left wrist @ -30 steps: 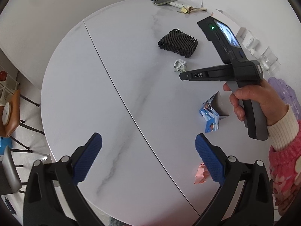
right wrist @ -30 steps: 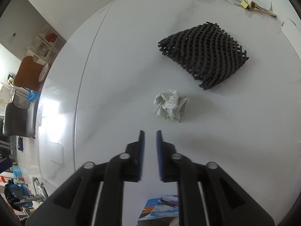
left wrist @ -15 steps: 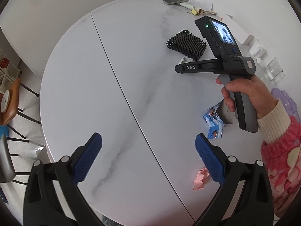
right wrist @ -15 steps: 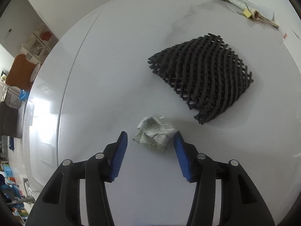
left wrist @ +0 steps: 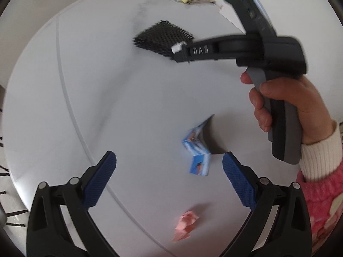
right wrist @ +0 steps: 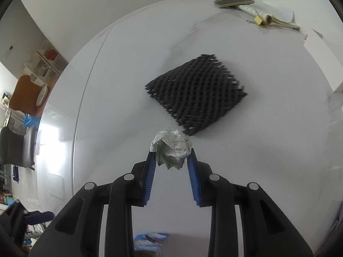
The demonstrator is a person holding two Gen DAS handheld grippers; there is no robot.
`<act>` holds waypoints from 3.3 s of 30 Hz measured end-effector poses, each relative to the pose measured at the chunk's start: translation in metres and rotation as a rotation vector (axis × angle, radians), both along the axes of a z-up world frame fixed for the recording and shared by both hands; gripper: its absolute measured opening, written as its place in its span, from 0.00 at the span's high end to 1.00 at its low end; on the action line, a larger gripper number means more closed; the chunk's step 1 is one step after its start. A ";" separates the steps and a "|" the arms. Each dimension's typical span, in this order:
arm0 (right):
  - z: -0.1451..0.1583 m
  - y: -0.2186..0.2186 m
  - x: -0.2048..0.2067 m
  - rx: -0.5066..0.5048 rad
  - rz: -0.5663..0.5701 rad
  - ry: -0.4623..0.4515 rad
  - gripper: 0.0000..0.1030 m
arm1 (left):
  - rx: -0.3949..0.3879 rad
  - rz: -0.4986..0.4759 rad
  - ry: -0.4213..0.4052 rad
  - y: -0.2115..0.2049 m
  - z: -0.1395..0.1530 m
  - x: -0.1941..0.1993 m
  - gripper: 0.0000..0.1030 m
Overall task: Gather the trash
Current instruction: 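Grasp the blue-and-white paper box with the left gripper, then carry box and tissue to the wastebasket and open both grippers, then move both open grippers back over the table toward the pink tissue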
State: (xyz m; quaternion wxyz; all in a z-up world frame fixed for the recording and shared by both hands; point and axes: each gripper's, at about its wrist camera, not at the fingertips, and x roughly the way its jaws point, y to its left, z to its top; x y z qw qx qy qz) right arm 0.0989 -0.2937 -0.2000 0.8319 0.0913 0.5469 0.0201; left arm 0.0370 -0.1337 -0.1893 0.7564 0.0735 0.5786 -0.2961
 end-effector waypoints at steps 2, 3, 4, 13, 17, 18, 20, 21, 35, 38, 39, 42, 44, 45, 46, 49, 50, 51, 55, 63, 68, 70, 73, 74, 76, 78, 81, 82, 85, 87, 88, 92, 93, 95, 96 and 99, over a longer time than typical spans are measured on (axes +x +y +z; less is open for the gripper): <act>0.005 -0.009 -0.004 -0.009 -0.010 -0.007 0.71 | -0.002 -0.016 0.023 -0.016 -0.008 -0.001 0.08; 0.006 -0.014 -0.006 -0.011 -0.015 -0.010 0.71 | -0.007 -0.024 0.033 -0.025 -0.012 -0.002 0.08; 0.007 -0.019 -0.006 -0.012 -0.020 -0.012 0.71 | -0.005 -0.030 0.039 -0.033 -0.016 -0.003 0.08; -0.006 -0.042 -0.007 0.040 -0.062 -0.009 0.71 | 0.057 0.005 0.167 -0.073 -0.061 0.005 0.37; -0.006 -0.039 -0.011 0.058 -0.059 -0.012 0.71 | -0.019 0.047 0.257 -0.063 -0.067 0.015 0.61; -0.006 -0.037 -0.012 0.061 -0.057 -0.013 0.71 | -0.024 0.053 0.250 -0.059 -0.064 0.017 0.65; -0.005 -0.032 -0.013 0.068 -0.053 -0.015 0.71 | -0.037 0.063 0.224 -0.050 -0.057 0.021 0.71; -0.003 -0.027 -0.014 0.072 -0.047 -0.016 0.71 | -0.040 0.066 0.216 -0.046 -0.054 0.023 0.72; 0.031 0.117 -0.010 0.183 0.117 -0.036 0.71 | -0.033 0.319 0.056 0.139 0.011 0.045 0.72; 0.038 0.172 -0.004 0.222 0.187 -0.035 0.71 | 0.032 0.408 0.009 0.210 0.024 0.042 0.72; 0.041 0.192 -0.002 0.237 0.211 -0.035 0.71 | 0.050 0.446 -0.001 0.233 0.028 0.040 0.72; 0.051 0.251 0.005 0.260 0.287 -0.032 0.71 | 0.086 0.552 -0.029 0.292 0.039 0.036 0.72; 0.058 0.288 0.009 0.264 0.338 -0.032 0.70 | 0.100 0.608 -0.045 0.328 0.045 0.033 0.72; 0.061 0.304 0.010 0.263 0.360 -0.032 0.70 | 0.108 0.640 -0.053 0.348 0.049 0.032 0.72; 0.065 0.326 0.012 0.260 0.387 -0.031 0.70 | 0.115 0.664 -0.062 0.364 0.051 0.032 0.72; 0.070 0.365 0.015 0.249 0.433 -0.028 0.70 | 0.138 0.707 -0.094 0.403 0.058 0.030 0.72; 0.071 0.383 0.017 0.245 0.453 -0.022 0.70 | 0.139 0.717 -0.103 0.418 0.060 0.028 0.72; 0.070 0.393 0.017 0.243 0.467 -0.014 0.70 | 0.135 0.725 -0.105 0.432 0.064 0.024 0.72; 0.067 0.430 0.020 0.217 0.512 0.009 0.70 | 0.110 0.752 -0.100 0.459 0.065 0.028 0.72; 0.054 0.480 0.028 0.169 0.590 0.041 0.68 | 0.092 0.754 -0.095 0.486 0.059 0.036 0.72; 0.032 0.504 0.035 0.123 0.635 0.070 0.65 | 0.090 0.751 -0.071 0.493 0.050 0.041 0.72; 0.025 0.511 0.039 0.105 0.637 0.085 0.62 | 0.096 0.748 -0.068 0.493 0.048 0.044 0.72; 0.022 0.508 0.041 0.102 0.623 0.095 0.54 | 0.096 0.744 -0.062 0.494 0.044 0.045 0.72; 0.024 0.507 0.042 0.109 0.619 0.094 0.48 | 0.096 0.744 -0.060 0.494 0.043 0.046 0.72; 0.029 0.504 0.042 0.110 0.605 0.080 0.46 | 0.095 0.743 -0.055 0.491 0.042 0.047 0.72; 0.036 0.497 0.042 0.101 0.591 0.068 0.46 | 0.095 0.738 -0.050 0.489 0.040 0.049 0.72; 0.051 0.484 0.041 0.091 0.557 0.038 0.39 | 0.092 0.724 -0.047 0.486 0.037 0.052 0.72; 0.058 0.478 0.040 0.092 0.539 0.023 0.37 | 0.094 0.717 -0.047 0.484 0.035 0.053 0.72; 0.072 0.465 0.040 0.092 0.500 -0.005 0.33 | 0.096 0.699 -0.043 0.478 0.032 0.056 0.72; 0.084 0.453 0.038 0.090 0.470 -0.031 0.28 | 0.094 0.689 -0.038 0.476 0.028 0.058 0.71; 0.089 0.448 0.036 0.087 0.457 -0.039 0.26 | 0.094 0.683 -0.035 0.475 0.027 0.059 0.71; 0.099 0.435 0.034 0.082 0.426 -0.061 0.24 | 0.086 0.650 -0.008 0.466 0.018 0.065 0.63; 0.101 0.430 0.033 0.081 0.417 -0.066 0.24 | 0.086 0.647 -0.001 0.464 0.016 0.067 0.53; 0.103 0.424 0.033 0.078 0.402 -0.070 0.24 | 0.083 0.646 0.013 0.459 0.012 0.069 0.35; 0.104 0.421 0.032 0.078 0.395 -0.070 0.23 | 0.080 0.643 0.014 0.457 0.012 0.070 0.29; 0.106 0.410 0.030 0.075 0.373 -0.071 0.23 | 0.076 0.626 0.008 0.448 0.013 0.072 0.23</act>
